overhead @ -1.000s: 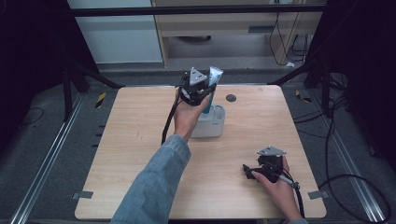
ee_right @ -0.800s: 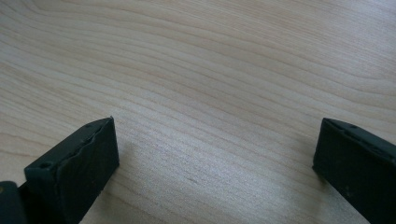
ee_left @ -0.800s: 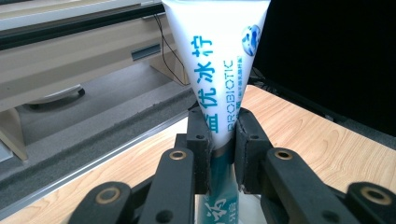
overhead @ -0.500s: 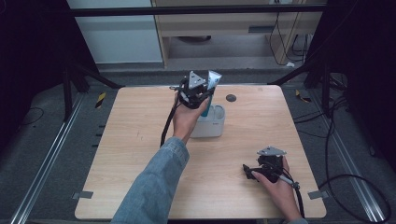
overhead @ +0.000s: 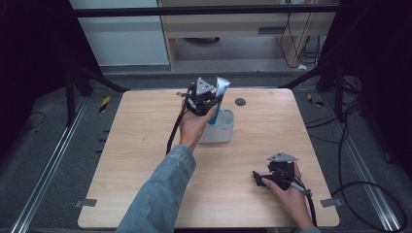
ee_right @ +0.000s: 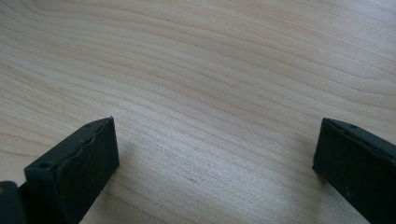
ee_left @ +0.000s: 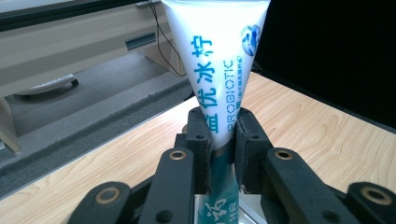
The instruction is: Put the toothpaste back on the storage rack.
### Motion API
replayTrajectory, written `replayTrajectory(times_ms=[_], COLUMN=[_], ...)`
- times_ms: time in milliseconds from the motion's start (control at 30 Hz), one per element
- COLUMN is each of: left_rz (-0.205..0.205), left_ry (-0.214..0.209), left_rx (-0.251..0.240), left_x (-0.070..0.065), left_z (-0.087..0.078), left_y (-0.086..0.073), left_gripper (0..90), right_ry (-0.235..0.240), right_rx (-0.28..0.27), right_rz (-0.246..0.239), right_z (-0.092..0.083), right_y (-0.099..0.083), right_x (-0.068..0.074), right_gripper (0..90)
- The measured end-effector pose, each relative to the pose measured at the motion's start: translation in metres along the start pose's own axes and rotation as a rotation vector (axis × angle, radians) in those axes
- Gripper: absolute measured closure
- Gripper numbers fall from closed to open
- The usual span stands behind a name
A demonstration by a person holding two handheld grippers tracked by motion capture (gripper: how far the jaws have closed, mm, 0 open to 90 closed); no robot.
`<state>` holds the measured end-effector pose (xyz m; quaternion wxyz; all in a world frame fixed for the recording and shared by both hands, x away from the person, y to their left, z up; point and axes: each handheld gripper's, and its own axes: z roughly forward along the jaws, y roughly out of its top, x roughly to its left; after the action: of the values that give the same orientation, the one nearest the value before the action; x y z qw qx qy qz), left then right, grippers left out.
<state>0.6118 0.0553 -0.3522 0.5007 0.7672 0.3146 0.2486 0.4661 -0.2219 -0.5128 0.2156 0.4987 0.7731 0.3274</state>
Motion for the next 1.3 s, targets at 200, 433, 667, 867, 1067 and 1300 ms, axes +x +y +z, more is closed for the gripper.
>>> replayTrajectory(times_ms=[200, 433, 667, 867, 1067, 1300], left_rz=[0.002, -0.014, -0.014, -0.017, -0.013, -0.018], left_ry=[-0.002, -0.008, -0.015, -0.013, -0.017, -0.021], left_rx=[0.006, 0.019, 0.038, 0.057, 0.076, 0.086], left_x=[0.0, 0.002, 0.003, 0.004, 0.006, 0.007], left_z=[0.002, 0.005, 0.009, 0.01, 0.011, 0.012], left_y=[-0.001, -0.008, -0.014, -0.02, -0.024, -0.028], left_gripper=[77.8, 77.8, 77.7, 77.7, 77.7, 77.6], right_ry=[-0.001, 0.001, 0.0, 0.0, -0.001, -0.001], right_rx=[0.003, -0.002, -0.002, -0.001, 0.002, 0.002], right_rz=[-0.008, -0.002, -0.001, 0.001, -0.007, -0.006], right_z=[0.0, 0.0, 0.0, 0.0, 0.0, 0.0], right_y=[0.0, 0.0, 0.0, 0.0, 0.0, 0.0], right_x=[0.0, 0.0, 0.0, 0.0, 0.0, 0.0], right_gripper=[0.4, 0.4, 0.4, 0.4, 0.4, 0.4])
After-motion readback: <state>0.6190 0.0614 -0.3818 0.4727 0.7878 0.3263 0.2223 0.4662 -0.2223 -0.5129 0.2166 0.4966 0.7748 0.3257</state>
